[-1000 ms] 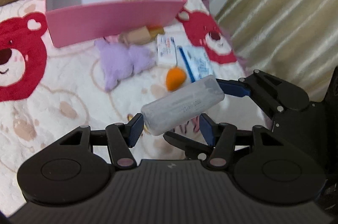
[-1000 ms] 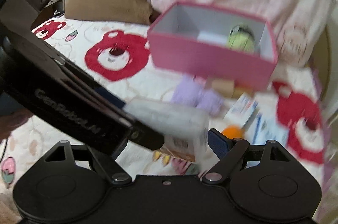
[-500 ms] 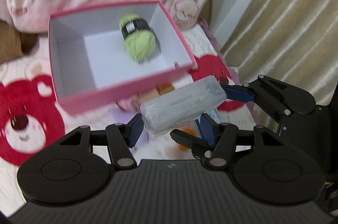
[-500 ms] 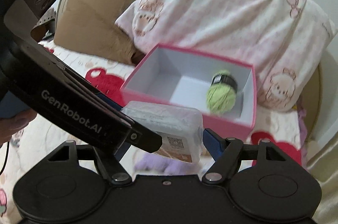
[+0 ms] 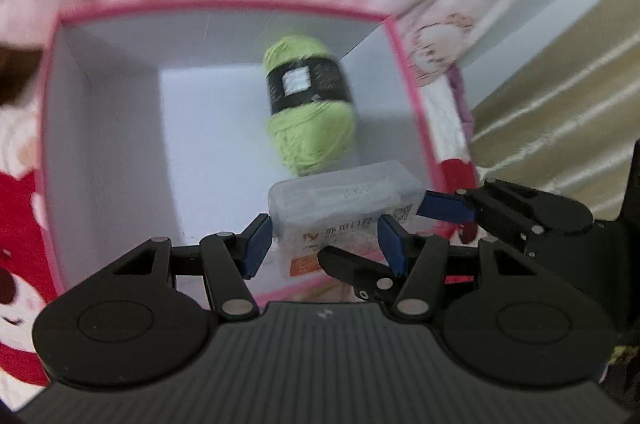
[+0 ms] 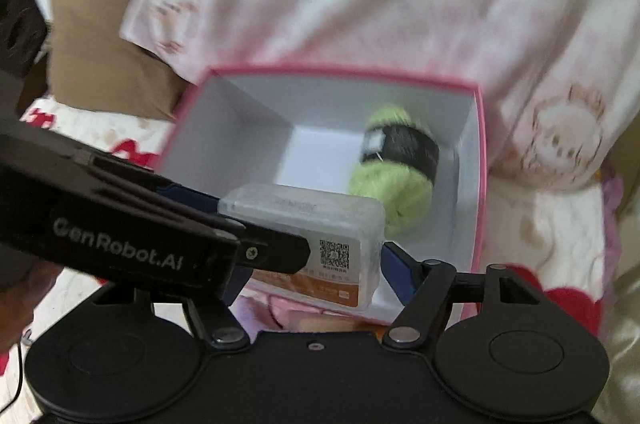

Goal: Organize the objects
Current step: 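Lift the floss box into the pink box and open the left gripper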

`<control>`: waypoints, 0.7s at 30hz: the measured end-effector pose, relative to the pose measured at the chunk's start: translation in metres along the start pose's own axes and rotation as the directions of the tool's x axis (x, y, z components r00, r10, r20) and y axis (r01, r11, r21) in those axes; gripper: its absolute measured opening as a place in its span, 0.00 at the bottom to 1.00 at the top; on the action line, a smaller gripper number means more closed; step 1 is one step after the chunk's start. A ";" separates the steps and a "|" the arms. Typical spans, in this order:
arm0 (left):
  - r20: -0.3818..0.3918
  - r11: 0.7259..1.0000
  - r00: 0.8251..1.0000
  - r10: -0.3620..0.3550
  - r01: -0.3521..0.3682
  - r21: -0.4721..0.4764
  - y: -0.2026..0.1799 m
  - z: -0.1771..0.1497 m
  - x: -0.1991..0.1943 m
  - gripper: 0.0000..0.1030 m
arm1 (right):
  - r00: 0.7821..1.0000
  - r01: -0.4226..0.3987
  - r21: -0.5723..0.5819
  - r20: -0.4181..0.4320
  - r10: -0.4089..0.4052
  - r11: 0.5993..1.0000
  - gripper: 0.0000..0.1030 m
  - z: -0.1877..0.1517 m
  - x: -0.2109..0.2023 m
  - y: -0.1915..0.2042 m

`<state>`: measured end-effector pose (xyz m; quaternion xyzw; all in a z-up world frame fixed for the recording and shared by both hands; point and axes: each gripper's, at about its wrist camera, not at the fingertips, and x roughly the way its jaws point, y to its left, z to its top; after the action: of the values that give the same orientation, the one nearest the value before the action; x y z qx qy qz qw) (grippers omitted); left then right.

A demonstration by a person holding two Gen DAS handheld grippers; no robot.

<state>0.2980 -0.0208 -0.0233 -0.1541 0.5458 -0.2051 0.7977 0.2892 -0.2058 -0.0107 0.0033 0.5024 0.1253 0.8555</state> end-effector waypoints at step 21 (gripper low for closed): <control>-0.009 0.987 0.994 -0.109 0.108 -0.115 0.010 -0.002 0.076 0.49 | 0.958 0.284 -0.113 -0.007 -0.286 0.952 0.59 -0.010 0.046 -0.006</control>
<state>0.3217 -0.0496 -0.0904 -0.2275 0.5538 -0.2177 0.7708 0.3031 -0.2029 -0.0560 -0.1182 0.4998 0.0283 0.8576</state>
